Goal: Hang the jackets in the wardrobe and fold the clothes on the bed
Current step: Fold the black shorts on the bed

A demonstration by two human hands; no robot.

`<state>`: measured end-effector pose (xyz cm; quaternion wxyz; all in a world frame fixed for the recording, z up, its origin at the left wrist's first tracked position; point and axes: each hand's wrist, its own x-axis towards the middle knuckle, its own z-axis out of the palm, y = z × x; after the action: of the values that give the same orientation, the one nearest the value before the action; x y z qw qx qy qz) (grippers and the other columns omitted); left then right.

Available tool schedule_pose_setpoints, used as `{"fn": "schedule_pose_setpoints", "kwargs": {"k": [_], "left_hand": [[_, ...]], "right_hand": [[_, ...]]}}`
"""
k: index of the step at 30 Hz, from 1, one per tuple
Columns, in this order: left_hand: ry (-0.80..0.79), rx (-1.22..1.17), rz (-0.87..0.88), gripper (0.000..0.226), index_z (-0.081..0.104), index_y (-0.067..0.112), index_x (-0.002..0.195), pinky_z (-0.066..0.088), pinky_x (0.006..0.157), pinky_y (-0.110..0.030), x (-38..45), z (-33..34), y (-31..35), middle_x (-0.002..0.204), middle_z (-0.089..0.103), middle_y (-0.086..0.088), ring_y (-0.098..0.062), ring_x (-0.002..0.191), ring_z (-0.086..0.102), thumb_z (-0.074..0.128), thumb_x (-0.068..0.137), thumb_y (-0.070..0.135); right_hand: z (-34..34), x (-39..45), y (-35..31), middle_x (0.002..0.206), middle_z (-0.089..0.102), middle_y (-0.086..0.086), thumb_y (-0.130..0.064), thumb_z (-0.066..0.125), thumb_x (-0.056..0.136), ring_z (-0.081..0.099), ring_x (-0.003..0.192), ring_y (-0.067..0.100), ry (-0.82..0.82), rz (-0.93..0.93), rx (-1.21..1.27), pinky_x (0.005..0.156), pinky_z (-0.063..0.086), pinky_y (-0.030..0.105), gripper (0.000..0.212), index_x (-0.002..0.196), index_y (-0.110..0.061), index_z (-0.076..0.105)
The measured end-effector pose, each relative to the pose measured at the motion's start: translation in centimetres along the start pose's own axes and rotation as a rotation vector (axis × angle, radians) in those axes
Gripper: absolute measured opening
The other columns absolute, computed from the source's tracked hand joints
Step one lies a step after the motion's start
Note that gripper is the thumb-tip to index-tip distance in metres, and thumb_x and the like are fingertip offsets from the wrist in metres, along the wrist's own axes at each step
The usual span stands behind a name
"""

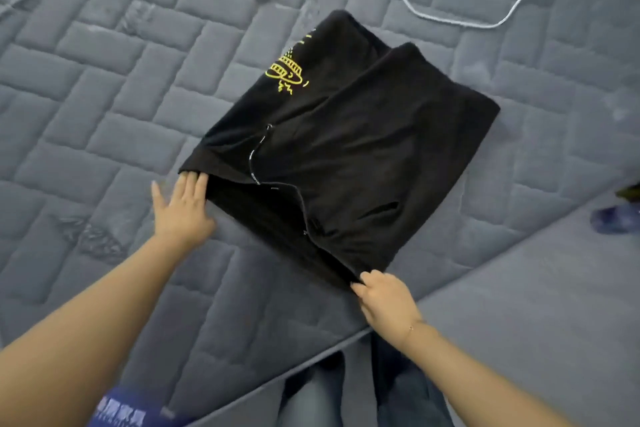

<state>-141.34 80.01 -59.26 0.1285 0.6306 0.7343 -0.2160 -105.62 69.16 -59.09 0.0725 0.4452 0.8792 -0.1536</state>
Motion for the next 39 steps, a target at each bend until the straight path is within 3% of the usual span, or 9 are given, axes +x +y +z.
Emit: {"fn": "schedule_pose_setpoints", "kwargs": {"k": [3, 6, 11, 15, 20, 23, 27, 32, 39], "left_hand": [[-0.029, -0.247, -0.040, 0.090, 0.000, 0.015, 0.156, -0.005, 0.117, -0.057, 1.1, 4.0, 0.0, 0.165, -0.001, -0.002, -0.015, 0.151, -0.005, 0.055, 0.086, 0.021], [-0.069, -0.589, -0.117, 0.086, 0.006, 0.019, 0.157, 0.007, 0.119, -0.054, 0.8, 5.0, 2.7, 0.164, 0.010, -0.004, -0.021, 0.150, 0.010, 0.057, 0.088, 0.017], [-0.200, -1.515, -0.351, 0.056, 0.039, 0.012, 0.145, 0.040, 0.100, -0.026, -3.4, 3.8, 10.7, 0.141, 0.050, -0.007, -0.016, 0.121, 0.051, 0.061, 0.094, 0.018], [-0.402, -1.748, -0.501, 0.063, 0.040, 0.018, 0.142, 0.041, 0.087, -0.026, -6.2, 3.3, 17.9, 0.133, 0.054, 0.004, -0.012, 0.112, 0.055, 0.066, 0.090, 0.041], [-0.141, -1.728, -0.811, 0.045, 0.056, 0.012, 0.131, 0.046, 0.103, -0.039, -6.2, 3.1, 23.5, 0.126, 0.061, -0.004, -0.021, 0.114, 0.057, 0.057, 0.096, 0.041], [-0.010, -1.737, -0.958, 0.037, 0.064, -0.001, 0.106, 0.048, 0.100, -0.049, -6.3, 2.8, 25.3, 0.107, 0.066, -0.015, -0.026, 0.097, 0.060, 0.049, 0.102, 0.033], [0.113, -1.787, -1.052, 0.028, 0.063, 0.011, 0.085, 0.047, 0.097, -0.049, -8.8, 3.0, 26.7, 0.097, 0.063, -0.012, -0.026, 0.094, 0.058, 0.048, 0.102, 0.029], [0.266, -1.704, -0.996, 0.030, 0.062, -0.001, 0.098, 0.046, 0.082, -0.040, -15.0, 4.4, 29.7, 0.092, 0.062, -0.011, -0.021, 0.088, 0.054, 0.045, 0.104, 0.023], [0.330, -1.497, -1.001, 0.031, 0.051, -0.009, 0.088, 0.038, 0.075, -0.037, -20.5, 7.8, 33.5, 0.082, 0.053, -0.011, -0.019, 0.081, 0.046, 0.043, 0.104, 0.017]], "right_hand": [[4.0, 1.3, -1.8, 0.083, 0.063, 0.001, -0.019, 0.083, 0.065, 0.060, 0.073, 0.016, -0.154, 0.060, 0.041, 0.061, 0.048, 0.025, 0.046, 0.110, -0.013, 0.073], [5.6, 0.9, -1.5, 0.115, 0.048, 0.004, -0.022, 0.043, 0.099, 0.047, 0.102, 0.021, -0.369, 0.143, 0.207, 0.080, 0.038, 0.029, 0.054, 0.151, -0.022, 0.030], [2.8, 0.1, 1.8, 0.107, 0.053, -0.012, -0.015, 0.050, 0.097, 0.054, 0.093, 0.006, -0.406, 0.182, 0.732, 0.081, 0.045, 0.021, 0.048, 0.140, -0.037, 0.048], [-0.2, 1.2, 7.8, 0.101, 0.070, -0.001, -0.002, 0.058, 0.092, 0.064, 0.090, 0.008, -0.060, 0.531, 0.962, 0.081, 0.050, 0.021, 0.023, 0.103, -0.016, 0.073], [-1.5, 4.9, 19.8, 0.101, 0.070, 0.017, -0.019, 0.058, 0.096, 0.063, 0.076, 0.017, 0.040, 0.968, 1.094, 0.061, 0.051, 0.021, 0.018, 0.096, -0.004, 0.067], [-1.7, 7.7, 25.2, 0.096, 0.070, 0.013, -0.043, 0.059, 0.093, 0.063, 0.072, 0.017, -0.037, 1.027, 1.105, 0.061, 0.052, 0.029, 0.036, 0.091, -0.008, 0.065], [-2.1, 12.0, 29.7, 0.079, 0.069, 0.008, -0.065, 0.060, 0.082, 0.067, 0.071, 0.022, -0.138, 1.068, 1.059, 0.057, 0.054, 0.034, 0.056, 0.082, -0.009, 0.063], [-1.0, 14.5, 31.8, 0.094, 0.067, 0.015, -0.027, 0.045, 0.101, 0.062, 0.065, 0.022, -0.210, 1.061, 1.132, 0.056, 0.050, 0.031, 0.030, 0.096, -0.001, 0.059], [-2.8, 4.1, 34.2, 0.054, 0.063, -0.003, -0.024, 0.049, 0.102, 0.060, 0.048, 0.012, 0.030, 0.747, 1.312, 0.050, 0.054, 0.021, 0.034, 0.071, -0.010, 0.051]]}}
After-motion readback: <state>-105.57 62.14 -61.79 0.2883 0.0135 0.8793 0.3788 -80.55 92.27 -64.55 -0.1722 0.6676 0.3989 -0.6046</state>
